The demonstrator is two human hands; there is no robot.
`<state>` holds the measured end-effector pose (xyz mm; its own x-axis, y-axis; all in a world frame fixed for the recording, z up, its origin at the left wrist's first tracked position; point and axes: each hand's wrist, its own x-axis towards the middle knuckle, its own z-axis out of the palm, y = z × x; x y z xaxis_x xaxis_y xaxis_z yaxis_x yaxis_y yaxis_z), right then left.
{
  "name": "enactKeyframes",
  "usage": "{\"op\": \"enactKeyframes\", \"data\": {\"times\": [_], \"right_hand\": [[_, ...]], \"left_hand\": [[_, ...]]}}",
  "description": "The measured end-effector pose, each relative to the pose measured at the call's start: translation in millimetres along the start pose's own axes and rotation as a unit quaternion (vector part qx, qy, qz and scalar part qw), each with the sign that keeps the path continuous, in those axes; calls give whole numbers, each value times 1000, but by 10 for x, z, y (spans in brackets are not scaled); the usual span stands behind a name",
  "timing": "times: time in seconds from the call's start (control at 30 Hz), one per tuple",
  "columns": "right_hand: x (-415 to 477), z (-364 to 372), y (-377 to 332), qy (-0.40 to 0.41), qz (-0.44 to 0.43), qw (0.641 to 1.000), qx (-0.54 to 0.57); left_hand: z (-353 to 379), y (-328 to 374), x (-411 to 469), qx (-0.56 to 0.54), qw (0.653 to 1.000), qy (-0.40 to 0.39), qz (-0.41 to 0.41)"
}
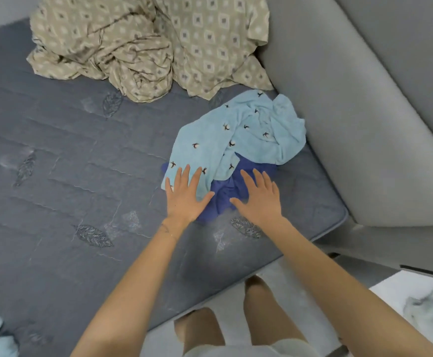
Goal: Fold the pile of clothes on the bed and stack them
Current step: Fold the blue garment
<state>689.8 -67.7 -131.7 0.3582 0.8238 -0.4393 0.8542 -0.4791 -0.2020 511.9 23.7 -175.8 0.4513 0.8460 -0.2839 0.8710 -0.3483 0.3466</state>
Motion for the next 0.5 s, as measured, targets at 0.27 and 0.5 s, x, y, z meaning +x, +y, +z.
{"op": "enactKeyframes", "data": {"times": [0.27, 0.5], "right_hand": [[646, 820, 428, -140, -58, 988, -34], [1246, 1610, 509, -131, -96, 987, -1]], "left_hand": [[1108, -31, 6, -66, 983, -66, -158], [1866, -384, 117, -212, 918, -8, -334]]}}
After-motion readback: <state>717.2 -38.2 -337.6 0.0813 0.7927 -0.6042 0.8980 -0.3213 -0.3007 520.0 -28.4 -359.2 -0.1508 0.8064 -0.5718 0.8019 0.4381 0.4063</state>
